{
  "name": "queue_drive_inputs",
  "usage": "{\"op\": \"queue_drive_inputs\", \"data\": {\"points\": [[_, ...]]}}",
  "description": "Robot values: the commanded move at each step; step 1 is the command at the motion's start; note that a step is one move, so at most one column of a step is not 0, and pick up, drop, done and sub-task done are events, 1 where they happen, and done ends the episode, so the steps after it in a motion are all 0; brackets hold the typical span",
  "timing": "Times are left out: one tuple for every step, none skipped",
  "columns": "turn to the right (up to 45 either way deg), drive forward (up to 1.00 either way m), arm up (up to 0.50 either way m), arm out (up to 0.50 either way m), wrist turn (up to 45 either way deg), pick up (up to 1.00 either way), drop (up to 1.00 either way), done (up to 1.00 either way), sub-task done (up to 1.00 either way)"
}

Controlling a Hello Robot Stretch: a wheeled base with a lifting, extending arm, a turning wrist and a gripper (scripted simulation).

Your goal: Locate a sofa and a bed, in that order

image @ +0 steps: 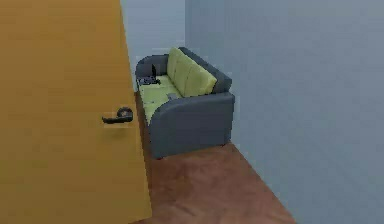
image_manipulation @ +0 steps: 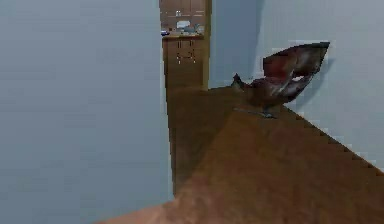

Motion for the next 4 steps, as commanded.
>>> {"op": "queue_drive_inputs", "data": {"points": [[0.0,0.60,0.00,0.00,0.0,0.00,0.00,0.00,0.00],[0.0,0.00,0.00,0.00,0.0,0.00,0.00,0.00,1.00],[-45.0,0.00,0.00,0.00,0.0,0.00,0.00,0.00,0.00],[-45.0,0.00,0.00,0.00,0.0,0.00,0.00,0.00,0.00]]}}
